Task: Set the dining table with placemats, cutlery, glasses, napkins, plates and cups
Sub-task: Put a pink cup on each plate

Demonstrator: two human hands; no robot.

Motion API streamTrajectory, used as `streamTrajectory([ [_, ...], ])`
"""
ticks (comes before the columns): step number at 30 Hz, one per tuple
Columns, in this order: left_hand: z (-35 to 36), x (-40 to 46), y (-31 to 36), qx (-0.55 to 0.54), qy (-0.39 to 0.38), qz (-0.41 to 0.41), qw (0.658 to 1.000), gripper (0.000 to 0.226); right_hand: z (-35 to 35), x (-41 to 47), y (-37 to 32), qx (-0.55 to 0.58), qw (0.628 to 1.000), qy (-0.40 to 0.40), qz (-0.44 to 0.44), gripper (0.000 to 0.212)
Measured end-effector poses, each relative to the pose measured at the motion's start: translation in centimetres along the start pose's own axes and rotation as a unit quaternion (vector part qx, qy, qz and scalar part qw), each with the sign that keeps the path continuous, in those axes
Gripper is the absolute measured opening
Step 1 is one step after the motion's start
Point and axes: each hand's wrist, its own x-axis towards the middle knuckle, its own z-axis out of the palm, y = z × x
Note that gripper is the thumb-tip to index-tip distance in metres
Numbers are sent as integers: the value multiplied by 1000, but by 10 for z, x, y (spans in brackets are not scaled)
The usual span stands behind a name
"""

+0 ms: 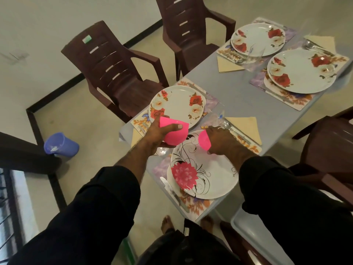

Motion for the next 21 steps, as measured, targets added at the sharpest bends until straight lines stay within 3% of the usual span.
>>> streamTrajectory([
  [4, -1, 2, -2, -4, -7, 3, 1000, 73, -7, 1, 9, -41, 999, -13, -1, 109],
  [15, -14, -6, -3, -5, -16, 8, 1000, 68, -15, -6, 6, -7, 999, 12, 30, 112],
  [18, -23, -12, 2, -10, -24, 11, 1000, 79, -26, -10, -3, 117, 987, 110, 16, 83],
  [21, -33, -18, 6, -9, -27, 11, 1000, 78, -49, -14, -21, 372, 915, 152, -27, 52],
])
